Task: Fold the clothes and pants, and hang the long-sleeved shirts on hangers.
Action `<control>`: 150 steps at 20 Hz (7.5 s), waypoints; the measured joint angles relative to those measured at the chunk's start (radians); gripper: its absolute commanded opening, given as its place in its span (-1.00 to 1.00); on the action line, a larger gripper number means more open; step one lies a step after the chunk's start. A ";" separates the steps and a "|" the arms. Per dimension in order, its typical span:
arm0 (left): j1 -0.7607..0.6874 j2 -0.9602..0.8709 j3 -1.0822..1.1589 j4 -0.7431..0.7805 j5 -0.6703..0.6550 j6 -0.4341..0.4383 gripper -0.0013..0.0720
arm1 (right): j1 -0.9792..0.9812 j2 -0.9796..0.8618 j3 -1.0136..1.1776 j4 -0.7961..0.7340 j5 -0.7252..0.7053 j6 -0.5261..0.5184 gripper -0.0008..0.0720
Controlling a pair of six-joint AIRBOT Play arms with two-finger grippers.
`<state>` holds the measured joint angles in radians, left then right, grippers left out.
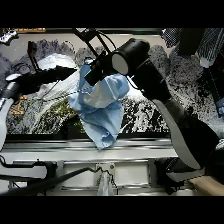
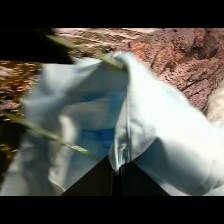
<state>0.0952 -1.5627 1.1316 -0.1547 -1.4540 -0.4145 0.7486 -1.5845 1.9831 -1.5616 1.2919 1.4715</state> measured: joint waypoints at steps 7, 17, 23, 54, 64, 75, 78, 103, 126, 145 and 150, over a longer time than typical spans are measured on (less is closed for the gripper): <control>-0.116 -0.130 0.000 -0.236 -0.148 0.093 -0.95 | 0.015 0.074 0.000 -0.043 0.045 0.001 -0.91; -0.018 0.033 -0.229 -0.177 -0.262 0.108 -0.95 | -0.076 0.083 0.000 -0.081 0.035 0.012 -0.91; -0.031 0.144 -0.307 -0.179 -0.123 0.108 -0.95 | -0.046 0.093 0.000 0.031 0.075 0.016 -0.91; -0.143 0.179 -0.313 -0.422 -0.394 0.232 -0.95 | 0.205 0.356 0.059 0.024 0.071 -0.029 -0.27; -0.184 0.225 -0.313 -0.397 -0.396 0.239 -0.95 | 0.035 0.477 -0.036 -0.125 0.103 -0.517 0.97; -0.186 0.228 -0.313 -0.392 -0.397 0.239 -0.95 | -0.034 0.365 -0.097 0.019 0.122 -0.547 0.45; -0.186 0.228 -0.313 -0.392 -0.397 0.239 -0.94 | -0.041 0.334 -0.098 0.059 0.122 -0.546 -0.77; -0.085 0.225 -0.313 -0.489 -0.392 0.224 1.00 | -0.043 0.312 -0.105 0.165 0.076 -0.542 -0.92; 0.422 0.592 -0.432 0.203 0.284 -0.447 -0.32 | -0.044 0.312 -0.105 0.129 0.042 -0.511 -0.92; -0.246 0.891 -0.649 0.144 0.625 -0.472 -0.93 | -0.044 0.310 -0.105 0.192 0.005 -0.477 -0.92; -0.262 0.892 -0.650 0.171 0.734 -0.469 -0.93 | -0.044 0.331 -0.105 0.212 0.029 -0.466 -0.92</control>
<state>-0.1669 -0.6712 0.4816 0.0162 -0.7200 -0.8833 0.7048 -1.2537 1.8786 -1.3495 1.3212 1.0058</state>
